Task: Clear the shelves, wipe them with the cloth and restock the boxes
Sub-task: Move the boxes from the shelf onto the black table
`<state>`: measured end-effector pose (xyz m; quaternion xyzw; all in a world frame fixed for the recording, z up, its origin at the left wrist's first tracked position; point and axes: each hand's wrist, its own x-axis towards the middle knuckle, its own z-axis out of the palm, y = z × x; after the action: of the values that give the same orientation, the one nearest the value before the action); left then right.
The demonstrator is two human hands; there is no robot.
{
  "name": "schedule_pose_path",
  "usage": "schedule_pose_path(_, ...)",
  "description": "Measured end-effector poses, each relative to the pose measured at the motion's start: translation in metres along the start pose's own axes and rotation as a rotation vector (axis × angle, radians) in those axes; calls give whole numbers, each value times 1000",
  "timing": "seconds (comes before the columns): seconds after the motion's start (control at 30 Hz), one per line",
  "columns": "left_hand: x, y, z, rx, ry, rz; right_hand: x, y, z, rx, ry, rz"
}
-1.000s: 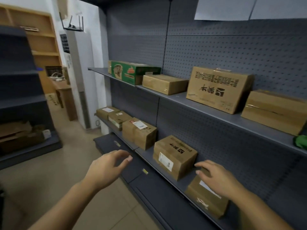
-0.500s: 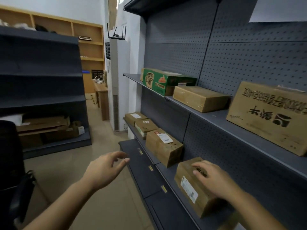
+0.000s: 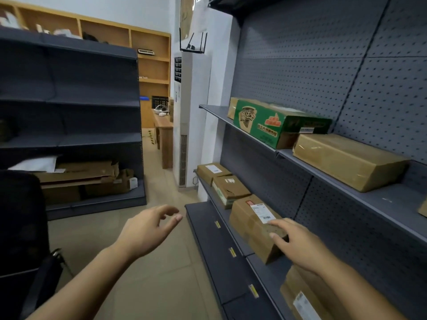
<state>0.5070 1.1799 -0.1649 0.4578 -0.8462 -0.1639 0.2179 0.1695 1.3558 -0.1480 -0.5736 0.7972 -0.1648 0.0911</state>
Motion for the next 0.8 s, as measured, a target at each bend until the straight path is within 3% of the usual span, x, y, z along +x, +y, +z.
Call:
schedule_pose_path(0.5,200,-110,-40,-62,19,18,230,-82,16,31,13,-3)
schedule_pose_path(0.8,343,-144,-30,-62,10,27,402,-86,28,17,47,-75)
